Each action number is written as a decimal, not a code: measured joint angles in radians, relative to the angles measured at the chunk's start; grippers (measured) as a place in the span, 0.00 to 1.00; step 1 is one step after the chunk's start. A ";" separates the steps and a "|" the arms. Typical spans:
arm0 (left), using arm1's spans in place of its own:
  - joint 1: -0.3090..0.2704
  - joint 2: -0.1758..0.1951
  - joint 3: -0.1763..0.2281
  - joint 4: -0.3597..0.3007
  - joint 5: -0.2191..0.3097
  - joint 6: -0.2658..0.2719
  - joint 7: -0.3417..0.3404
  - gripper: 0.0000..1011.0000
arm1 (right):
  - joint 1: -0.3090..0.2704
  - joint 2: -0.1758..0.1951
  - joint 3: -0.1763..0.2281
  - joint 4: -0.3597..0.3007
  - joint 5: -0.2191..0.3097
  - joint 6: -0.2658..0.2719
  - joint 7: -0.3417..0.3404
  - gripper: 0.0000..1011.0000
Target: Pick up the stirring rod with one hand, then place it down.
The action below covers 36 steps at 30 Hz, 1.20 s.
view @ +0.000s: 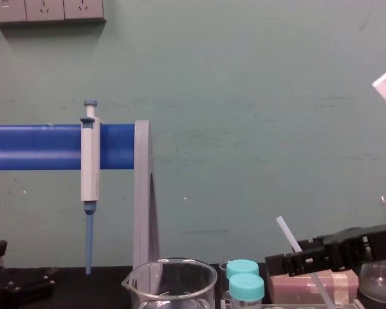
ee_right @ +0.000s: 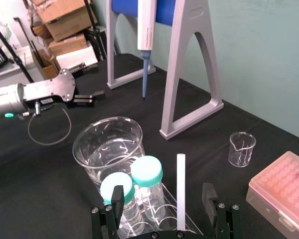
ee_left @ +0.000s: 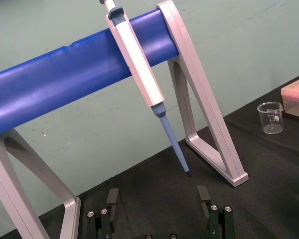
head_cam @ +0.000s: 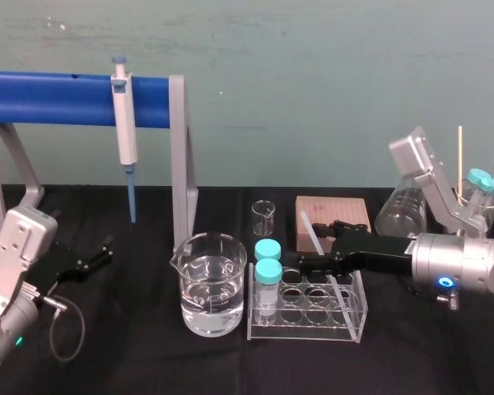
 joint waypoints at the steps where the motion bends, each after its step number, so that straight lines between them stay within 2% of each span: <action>1: 0.000 0.000 0.000 0.000 0.000 0.000 0.000 0.99 | 0.002 -0.001 -0.003 0.003 -0.003 0.000 0.000 0.99; 10: 0.000 0.000 0.000 0.000 0.000 0.000 0.000 0.99 | 0.016 0.003 -0.033 0.010 -0.047 -0.016 -0.005 0.99; 20: 0.000 0.000 0.000 0.000 0.000 0.000 0.000 0.99 | 0.015 0.003 -0.030 0.009 -0.044 -0.016 -0.006 0.99; 27: 0.000 0.000 0.000 0.000 0.000 0.000 0.000 0.99 | 0.015 0.003 -0.028 0.009 -0.039 -0.014 -0.007 0.85; 32: 0.000 0.000 0.000 0.000 0.000 0.000 0.000 0.99 | 0.014 0.002 -0.028 0.009 -0.038 -0.013 -0.008 0.71; 33: 0.000 0.000 0.000 0.000 0.000 0.000 0.000 0.99 | 0.014 0.002 -0.027 0.009 -0.037 -0.013 -0.008 0.65; 36: 0.000 0.000 0.000 0.000 0.000 0.000 0.000 0.99 | 0.014 0.002 -0.027 0.009 -0.037 -0.013 -0.008 0.59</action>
